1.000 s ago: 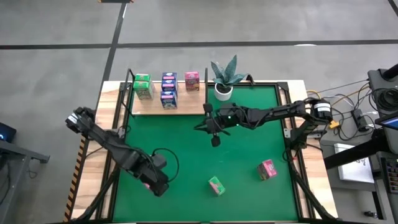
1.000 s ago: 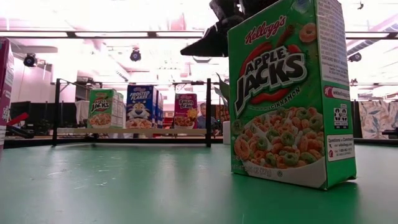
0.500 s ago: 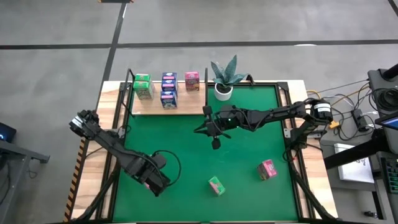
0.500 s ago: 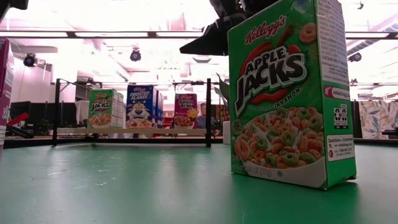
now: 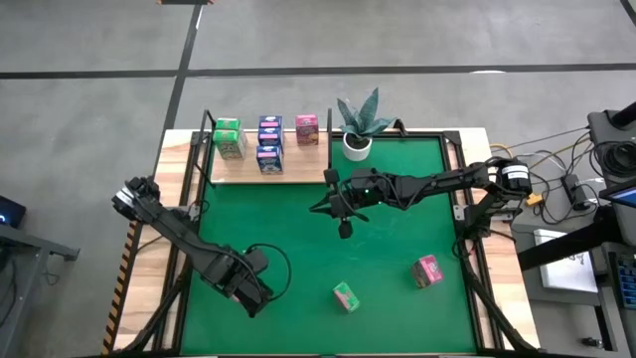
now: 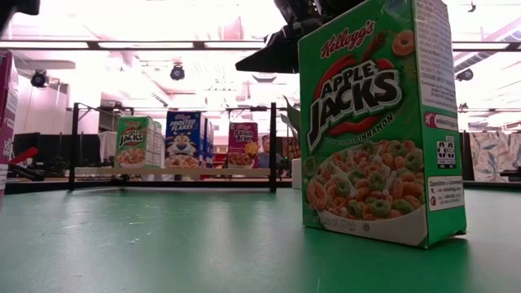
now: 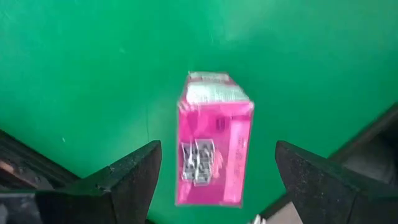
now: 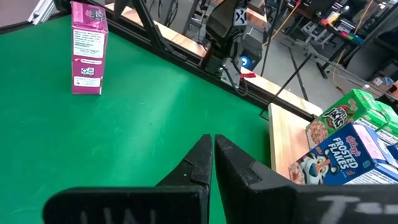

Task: Stack cereal on shelf
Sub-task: Put the left pink cereal box on the shelf aligned with the other pink cereal box

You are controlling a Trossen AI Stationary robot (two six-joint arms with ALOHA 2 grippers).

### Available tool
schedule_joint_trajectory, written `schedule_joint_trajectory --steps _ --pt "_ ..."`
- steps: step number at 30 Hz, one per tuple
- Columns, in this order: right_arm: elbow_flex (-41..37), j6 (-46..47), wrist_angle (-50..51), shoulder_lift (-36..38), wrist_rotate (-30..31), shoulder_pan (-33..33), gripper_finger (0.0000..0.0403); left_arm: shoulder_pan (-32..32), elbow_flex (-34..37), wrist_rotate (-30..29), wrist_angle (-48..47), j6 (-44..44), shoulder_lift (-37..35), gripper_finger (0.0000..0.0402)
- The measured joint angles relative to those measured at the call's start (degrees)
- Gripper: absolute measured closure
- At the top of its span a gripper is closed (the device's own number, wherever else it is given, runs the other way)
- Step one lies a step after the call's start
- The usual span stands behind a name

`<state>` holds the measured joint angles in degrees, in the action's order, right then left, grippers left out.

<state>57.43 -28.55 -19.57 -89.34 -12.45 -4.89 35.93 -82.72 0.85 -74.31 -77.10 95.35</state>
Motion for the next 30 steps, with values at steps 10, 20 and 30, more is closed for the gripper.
schedule_joint_trajectory --steps 10,20,30 --pt "0.0 0.0 0.1 0.0 0.0 0.0 0.0394 0.8 0.0 1.7 1.0 0.1 3.2 0.0105" --pt "0.0 -0.1 0.0 0.0 0.0 0.0 0.0394 0.9 0.0 6.1 1.3 6.0 7.6 0.0122" --pt "0.0 -0.2 0.0 0.0 0.0 0.0 0.0394 1.0 0.0 6.2 1.1 6.3 7.4 0.0185"
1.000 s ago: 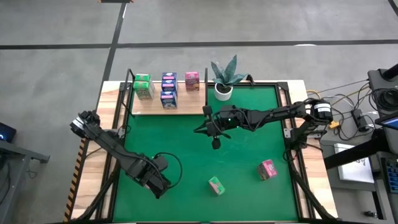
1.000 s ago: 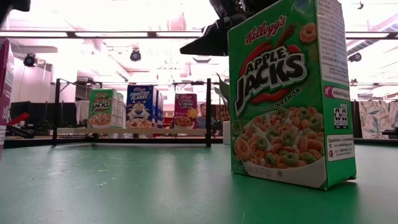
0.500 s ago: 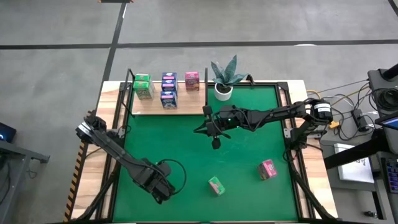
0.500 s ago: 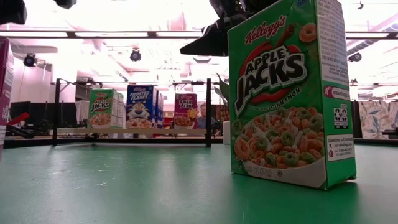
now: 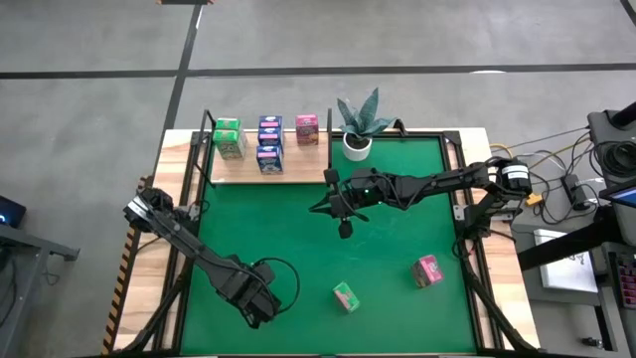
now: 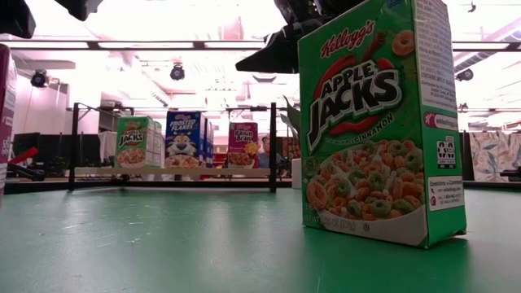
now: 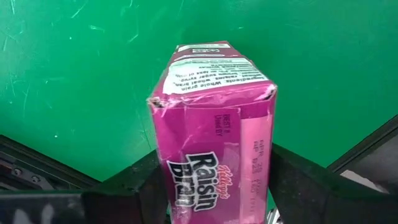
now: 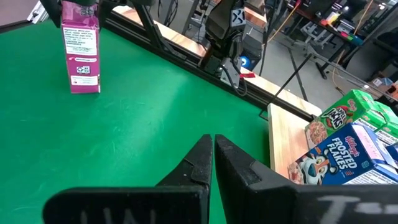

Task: Stack cereal on shelf
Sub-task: Put the left pink cereal box on the shelf aligned with the other pink cereal box

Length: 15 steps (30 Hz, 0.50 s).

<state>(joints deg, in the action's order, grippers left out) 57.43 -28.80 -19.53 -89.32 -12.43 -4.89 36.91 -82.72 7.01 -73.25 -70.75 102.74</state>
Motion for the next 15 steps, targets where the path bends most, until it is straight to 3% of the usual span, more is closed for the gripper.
schedule_joint_trajectory --steps 15 --pt "0.0 0.0 0.8 0.2 0.5 0.0 0.0394 0.0 -2.4 0.0 -1.4 2.5 -0.6 0.0243"
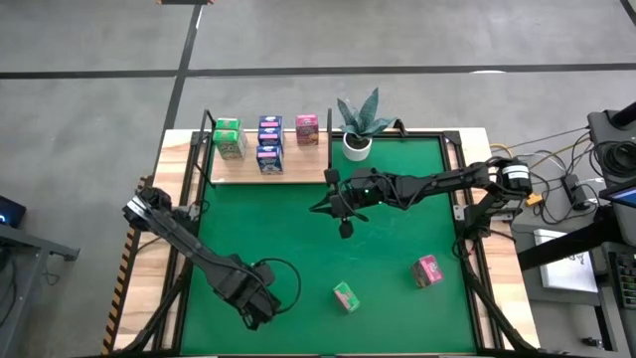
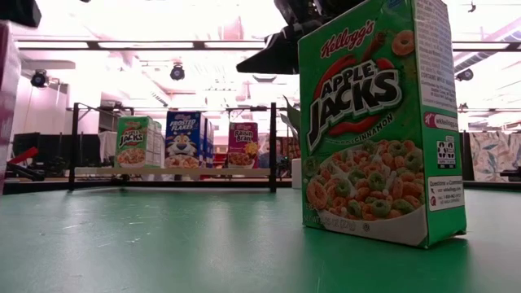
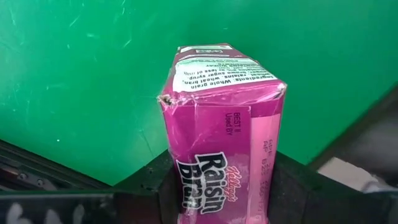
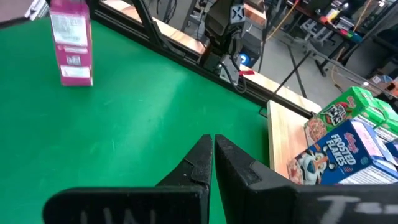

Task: Stack cereal on shelf
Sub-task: Put the left pink cereal box on the shelf aligned with the other pink cereal box

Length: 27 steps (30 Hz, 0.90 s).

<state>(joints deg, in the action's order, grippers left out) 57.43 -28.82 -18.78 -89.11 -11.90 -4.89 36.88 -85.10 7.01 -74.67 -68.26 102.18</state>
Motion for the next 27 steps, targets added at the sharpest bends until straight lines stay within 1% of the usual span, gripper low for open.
schedule_joint_trajectory --steps 2,4,9,11,14,21,24,27 --pt "0.0 -0.4 1.5 0.7 0.1 0.0 0.0394 -0.1 -2.4 -0.4 -1.6 0.9 0.0 0.0244" --pt "0.0 -0.5 3.4 2.0 0.3 0.0 0.0394 -0.4 -5.2 -1.9 -2.8 2.5 -0.1 0.0244" --pt "0.0 -0.2 10.6 6.9 1.6 0.0 0.0394 -3.5 -11.9 -9.5 -5.2 11.3 -0.1 0.0244" --pt "0.0 0.1 13.9 8.8 1.6 0.1 0.0394 -5.7 -13.8 -10.9 -5.3 17.0 -0.1 0.0244" --pt "-0.5 1.4 17.0 11.0 1.4 0.3 0.0394 -9.5 -15.6 -11.1 -5.9 26.3 -0.1 0.0244" --pt "-4.5 2.3 17.5 15.8 1.3 1.2 0.0394 -20.3 -16.2 -11.4 -8.3 48.6 -0.1 0.0245" --pt "-5.7 3.8 17.4 18.2 1.2 1.3 0.0394 -25.1 -16.2 -15.0 -10.4 56.8 -0.1 0.0245" --pt "-7.2 4.8 17.4 20.0 1.2 1.5 0.0394 -29.6 -16.2 -19.0 -10.3 65.1 -0.1 0.0245"
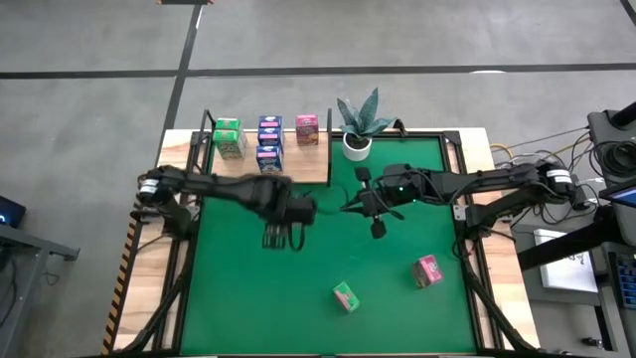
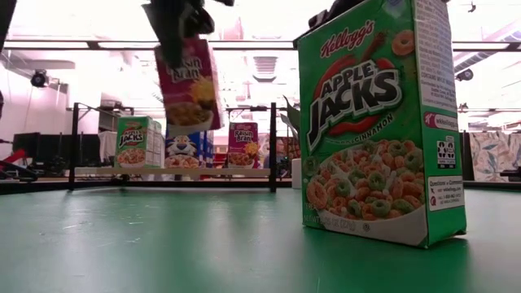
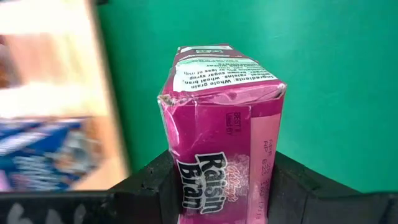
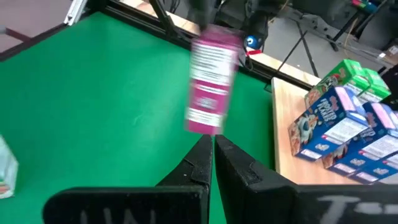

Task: Stack cereal on shelf
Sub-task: Put the left pink cereal box on the shelf aligned with the other pink cereal box

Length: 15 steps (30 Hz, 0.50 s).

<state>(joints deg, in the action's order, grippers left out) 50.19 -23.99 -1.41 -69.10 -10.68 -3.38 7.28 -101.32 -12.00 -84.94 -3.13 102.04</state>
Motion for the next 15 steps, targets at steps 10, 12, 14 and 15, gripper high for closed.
schedule_joint_trajectory --steps 10,12,14,15 --pt "-2.1 3.3 0.2 2.4 0.0 1.7 0.0394 -15.0 -0.2 -2.7 5.7 20.1 0.0 0.0245" --pt "-2.1 3.5 0.0 2.1 -0.1 2.1 0.0394 -16.8 -0.2 -2.6 8.3 22.2 0.0 0.0245" --pt "-2.1 3.9 0.2 1.9 0.0 2.4 0.0394 -18.6 -0.2 -2.6 9.9 24.0 0.0 0.0245" --pt "-2.1 4.2 0.2 1.8 0.0 2.4 0.0394 -19.4 -0.2 -2.5 10.5 24.9 0.0 0.0245"
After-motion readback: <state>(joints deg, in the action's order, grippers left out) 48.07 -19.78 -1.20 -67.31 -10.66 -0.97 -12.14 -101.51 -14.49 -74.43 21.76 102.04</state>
